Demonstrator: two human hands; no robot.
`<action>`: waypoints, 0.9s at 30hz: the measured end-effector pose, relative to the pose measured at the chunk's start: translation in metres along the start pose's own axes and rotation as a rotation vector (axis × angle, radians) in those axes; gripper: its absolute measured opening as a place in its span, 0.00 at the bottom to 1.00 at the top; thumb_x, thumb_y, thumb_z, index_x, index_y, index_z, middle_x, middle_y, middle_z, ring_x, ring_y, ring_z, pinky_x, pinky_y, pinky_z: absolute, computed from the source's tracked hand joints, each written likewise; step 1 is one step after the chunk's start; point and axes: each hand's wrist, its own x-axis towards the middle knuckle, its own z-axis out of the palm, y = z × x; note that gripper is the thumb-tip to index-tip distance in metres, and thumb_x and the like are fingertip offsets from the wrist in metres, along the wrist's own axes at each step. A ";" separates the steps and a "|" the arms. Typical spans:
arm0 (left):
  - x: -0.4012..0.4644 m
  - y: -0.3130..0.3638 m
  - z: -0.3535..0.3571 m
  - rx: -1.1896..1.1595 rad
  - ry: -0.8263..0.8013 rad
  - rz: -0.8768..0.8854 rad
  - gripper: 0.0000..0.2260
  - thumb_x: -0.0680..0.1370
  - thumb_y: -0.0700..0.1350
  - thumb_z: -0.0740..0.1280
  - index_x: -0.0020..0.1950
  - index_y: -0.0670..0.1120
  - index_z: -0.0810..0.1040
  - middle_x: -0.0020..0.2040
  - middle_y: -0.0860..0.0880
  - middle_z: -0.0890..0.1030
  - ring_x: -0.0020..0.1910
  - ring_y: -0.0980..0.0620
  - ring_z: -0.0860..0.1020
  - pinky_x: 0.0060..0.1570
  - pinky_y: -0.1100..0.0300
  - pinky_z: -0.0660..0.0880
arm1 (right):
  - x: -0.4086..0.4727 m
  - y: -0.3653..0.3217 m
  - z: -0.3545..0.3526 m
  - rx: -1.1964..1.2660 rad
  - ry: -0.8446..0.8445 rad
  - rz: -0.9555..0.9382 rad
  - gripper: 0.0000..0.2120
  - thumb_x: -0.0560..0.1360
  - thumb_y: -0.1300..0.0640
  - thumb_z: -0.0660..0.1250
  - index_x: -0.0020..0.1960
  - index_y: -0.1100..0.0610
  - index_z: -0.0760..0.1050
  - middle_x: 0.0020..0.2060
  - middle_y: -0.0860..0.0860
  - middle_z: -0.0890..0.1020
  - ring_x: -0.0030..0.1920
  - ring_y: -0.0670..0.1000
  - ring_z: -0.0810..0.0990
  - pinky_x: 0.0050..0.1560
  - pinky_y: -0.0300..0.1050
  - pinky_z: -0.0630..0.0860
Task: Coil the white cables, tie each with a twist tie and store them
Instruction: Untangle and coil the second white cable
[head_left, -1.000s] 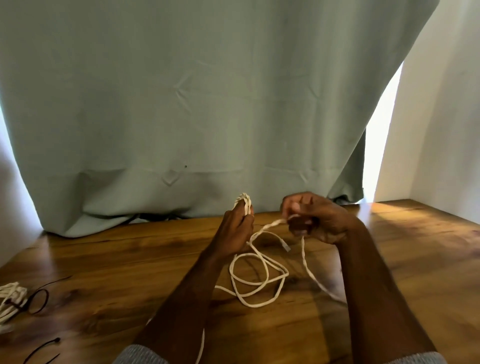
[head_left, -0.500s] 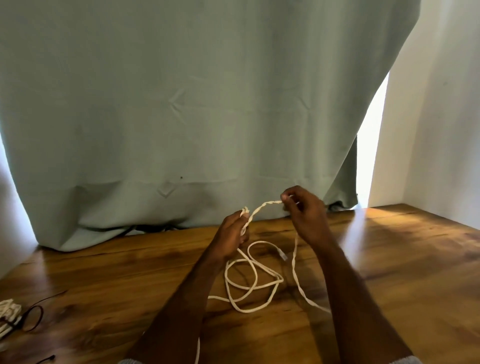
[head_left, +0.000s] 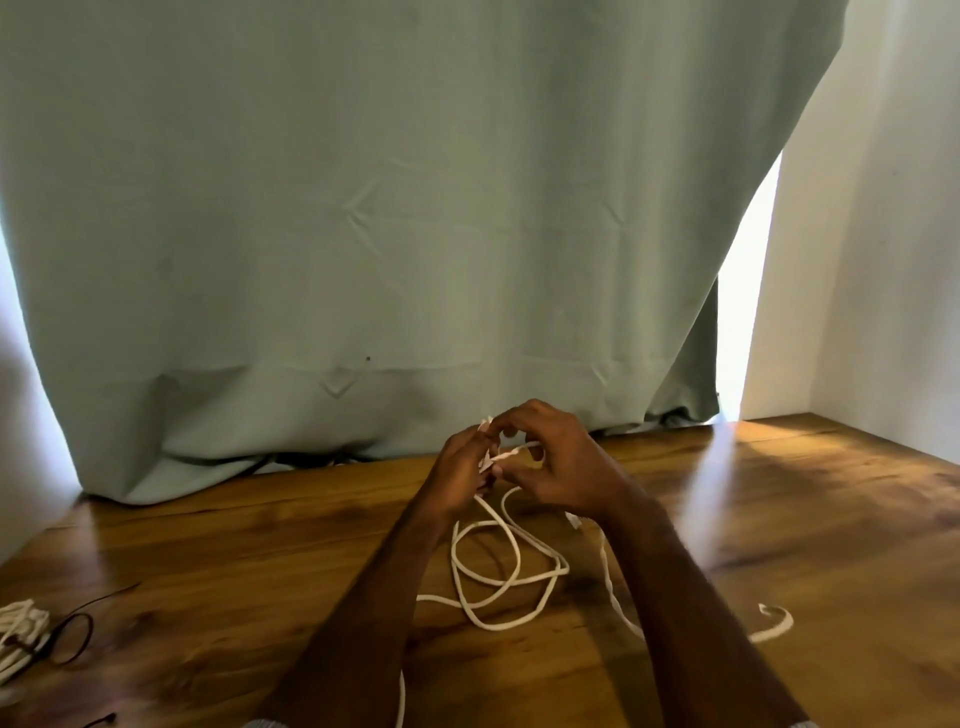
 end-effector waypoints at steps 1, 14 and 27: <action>0.001 0.000 -0.002 -0.028 -0.012 -0.002 0.13 0.85 0.46 0.54 0.49 0.45 0.76 0.33 0.50 0.75 0.27 0.57 0.72 0.29 0.65 0.68 | 0.000 0.000 -0.002 0.006 -0.013 -0.007 0.19 0.73 0.58 0.75 0.63 0.54 0.78 0.53 0.48 0.82 0.52 0.44 0.79 0.46 0.37 0.79; -0.006 0.033 -0.004 0.003 -0.258 0.127 0.17 0.84 0.52 0.57 0.40 0.45 0.74 0.26 0.52 0.66 0.23 0.55 0.63 0.28 0.58 0.63 | -0.003 0.005 -0.001 0.264 0.243 0.139 0.12 0.81 0.51 0.65 0.62 0.52 0.80 0.55 0.44 0.83 0.55 0.44 0.82 0.51 0.34 0.77; -0.001 0.009 -0.012 -0.492 -0.260 -0.080 0.22 0.79 0.60 0.60 0.35 0.44 0.71 0.20 0.50 0.61 0.16 0.56 0.57 0.27 0.59 0.67 | 0.002 0.005 0.019 0.207 0.229 0.156 0.11 0.83 0.50 0.62 0.49 0.54 0.79 0.35 0.46 0.81 0.34 0.47 0.80 0.34 0.47 0.76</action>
